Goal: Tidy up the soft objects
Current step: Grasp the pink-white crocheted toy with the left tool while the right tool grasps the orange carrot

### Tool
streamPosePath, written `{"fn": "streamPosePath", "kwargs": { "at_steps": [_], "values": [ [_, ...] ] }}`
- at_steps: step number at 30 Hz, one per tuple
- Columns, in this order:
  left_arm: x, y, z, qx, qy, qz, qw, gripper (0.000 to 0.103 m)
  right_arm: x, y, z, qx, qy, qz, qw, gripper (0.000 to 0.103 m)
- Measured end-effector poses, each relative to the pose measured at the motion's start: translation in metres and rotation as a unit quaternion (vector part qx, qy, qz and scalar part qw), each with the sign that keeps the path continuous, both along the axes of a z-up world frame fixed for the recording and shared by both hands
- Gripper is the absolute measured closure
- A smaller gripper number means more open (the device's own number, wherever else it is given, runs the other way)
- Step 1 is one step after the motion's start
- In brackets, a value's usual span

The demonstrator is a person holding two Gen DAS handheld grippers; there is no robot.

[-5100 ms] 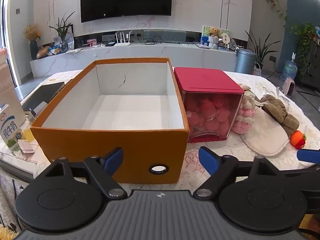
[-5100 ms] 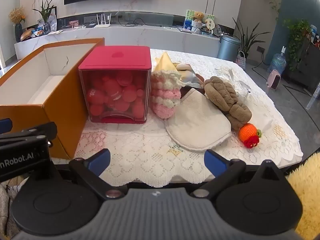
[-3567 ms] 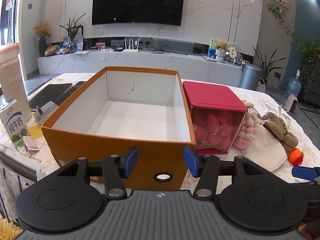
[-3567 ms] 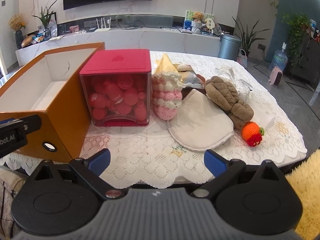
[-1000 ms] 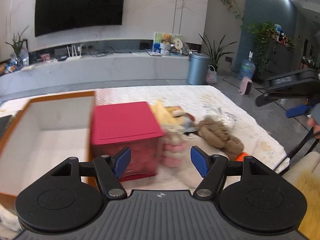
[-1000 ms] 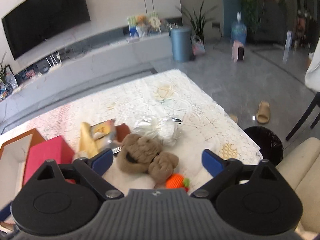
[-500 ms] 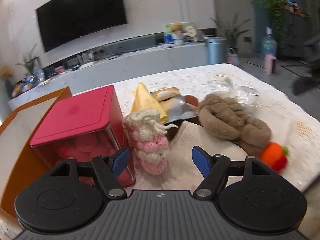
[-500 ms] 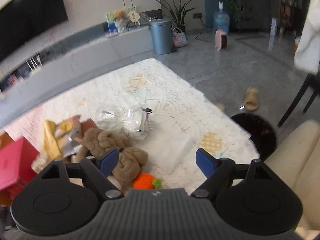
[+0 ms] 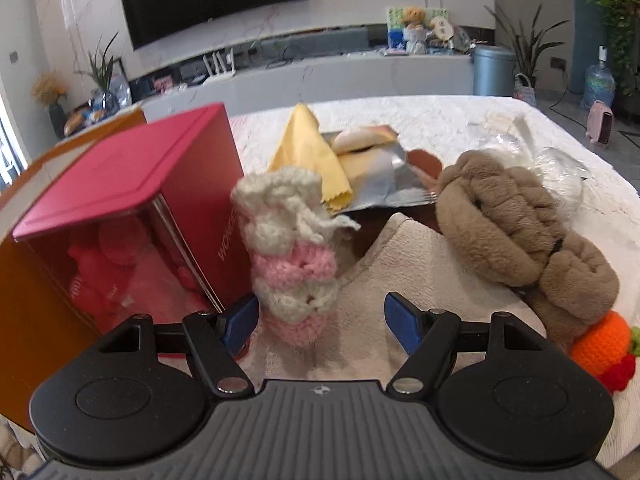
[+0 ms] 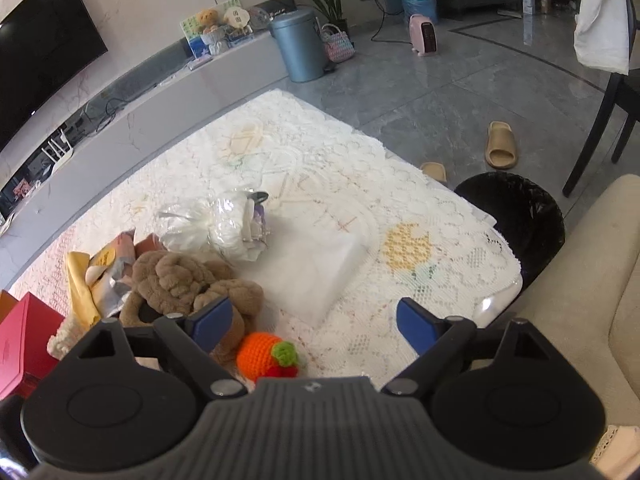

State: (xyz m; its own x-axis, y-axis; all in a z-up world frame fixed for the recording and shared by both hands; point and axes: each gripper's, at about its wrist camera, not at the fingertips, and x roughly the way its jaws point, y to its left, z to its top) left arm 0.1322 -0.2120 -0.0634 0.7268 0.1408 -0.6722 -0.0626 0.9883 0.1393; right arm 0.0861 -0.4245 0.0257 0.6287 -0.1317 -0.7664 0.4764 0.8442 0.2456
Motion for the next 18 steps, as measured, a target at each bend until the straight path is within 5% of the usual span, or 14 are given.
{"fn": "streamPosePath", "kwargs": {
  "at_steps": [3,6,9,13,18],
  "values": [
    [-0.002,0.006,0.002,-0.015,-0.010,0.015,0.9997,0.021,0.002,0.003,-0.001,-0.005,0.003,0.011,1.000,0.009],
    [-0.007,0.013,0.008,-0.014,-0.016,-0.001,0.9998,0.056,0.007,0.005,-0.005,-0.007,0.020,0.018,1.000,0.009],
    [-0.013,0.025,0.014,-0.042,-0.012,0.000,0.9990,0.070,0.014,0.007,-0.013,-0.003,0.033,0.030,0.999,0.009],
    [-0.021,0.044,0.024,-0.117,-0.012,0.016,0.9929,0.073,0.032,0.017,-0.034,-0.001,0.086,0.078,0.993,0.013],
    [-0.029,0.055,0.035,-0.138,-0.008,-0.009,0.9904,0.073,0.041,0.026,-0.051,0.003,0.131,0.109,0.985,0.024]
  ]
}}
